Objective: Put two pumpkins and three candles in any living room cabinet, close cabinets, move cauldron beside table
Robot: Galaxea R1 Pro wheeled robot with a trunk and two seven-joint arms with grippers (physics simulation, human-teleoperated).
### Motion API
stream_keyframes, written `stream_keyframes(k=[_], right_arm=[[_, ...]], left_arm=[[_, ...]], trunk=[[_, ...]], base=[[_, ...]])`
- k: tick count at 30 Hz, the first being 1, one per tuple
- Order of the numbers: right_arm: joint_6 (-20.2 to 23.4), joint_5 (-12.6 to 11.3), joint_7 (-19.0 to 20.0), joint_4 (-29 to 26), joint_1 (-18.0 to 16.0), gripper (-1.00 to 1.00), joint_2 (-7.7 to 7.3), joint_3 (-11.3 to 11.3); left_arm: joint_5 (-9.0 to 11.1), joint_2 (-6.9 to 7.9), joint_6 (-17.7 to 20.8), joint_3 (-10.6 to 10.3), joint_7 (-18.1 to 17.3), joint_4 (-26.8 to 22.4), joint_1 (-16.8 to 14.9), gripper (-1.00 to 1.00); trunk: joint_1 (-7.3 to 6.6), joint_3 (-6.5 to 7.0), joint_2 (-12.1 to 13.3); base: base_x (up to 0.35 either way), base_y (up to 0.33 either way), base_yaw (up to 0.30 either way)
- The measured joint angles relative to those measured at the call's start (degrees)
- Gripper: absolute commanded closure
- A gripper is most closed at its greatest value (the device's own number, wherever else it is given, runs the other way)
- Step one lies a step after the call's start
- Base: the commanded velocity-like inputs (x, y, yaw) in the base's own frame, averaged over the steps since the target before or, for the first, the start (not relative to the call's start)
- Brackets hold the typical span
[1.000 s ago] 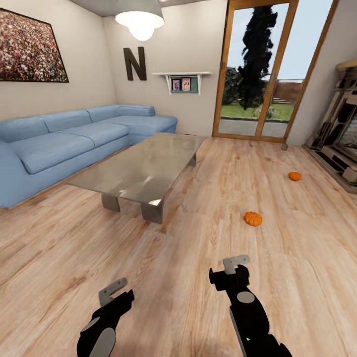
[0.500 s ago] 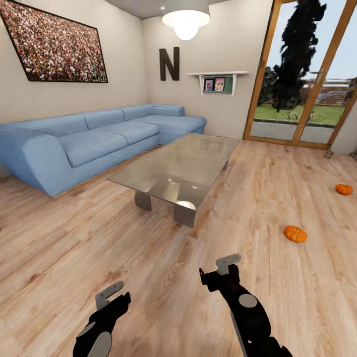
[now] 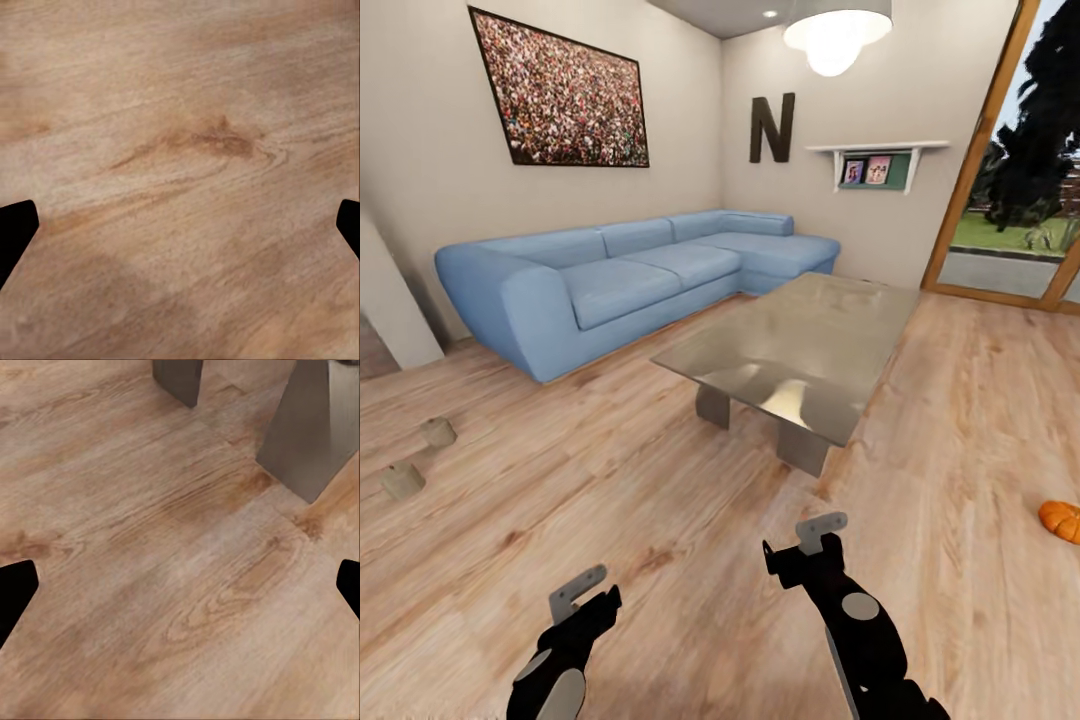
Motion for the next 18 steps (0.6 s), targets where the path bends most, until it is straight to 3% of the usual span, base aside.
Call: stream_keyframes(k=[5, 9, 12, 18], right_arm=[[0.82, -0.01, 0.11, -0.01, -0.63, -1.0, 0.2, 0.21], [9.71, -0.16, 0.09, -0.02, -5.69, -1.0, 0.65, 0.48], [15.13, -1.84, -0.17, 0.58, -8.86, -1.0, 0.86, 0.97], [16.68, -3.29, -0.36, 0.15, -10.45, -1.0, 0.79, 0.75]], left_arm=[[0.18, -0.21, -0.89, -0.11, 0.21, -0.12, 0.0, -1.0], [0.31, -0.33, -0.88, -0.26, 0.25, -0.19, 0.0, -1.0], [0.4, -0.52, -0.76, -0.61, 0.38, -0.93, 0.0, -1.0], [0.23, -1.12, -0.85, -0.58, 0.67, -1.03, 0.0, -1.0]], trunk=[[0.01, 0.0, 0.0], [0.01, 0.0, 0.0], [0.01, 0.0, 0.0], [0.0, 0.0, 0.0]], base=[[0.022, 0.319, 0.3], [0.003, 0.321, 0.3], [0.001, 0.322, 0.3], [0.041, 0.322, 0.3]])
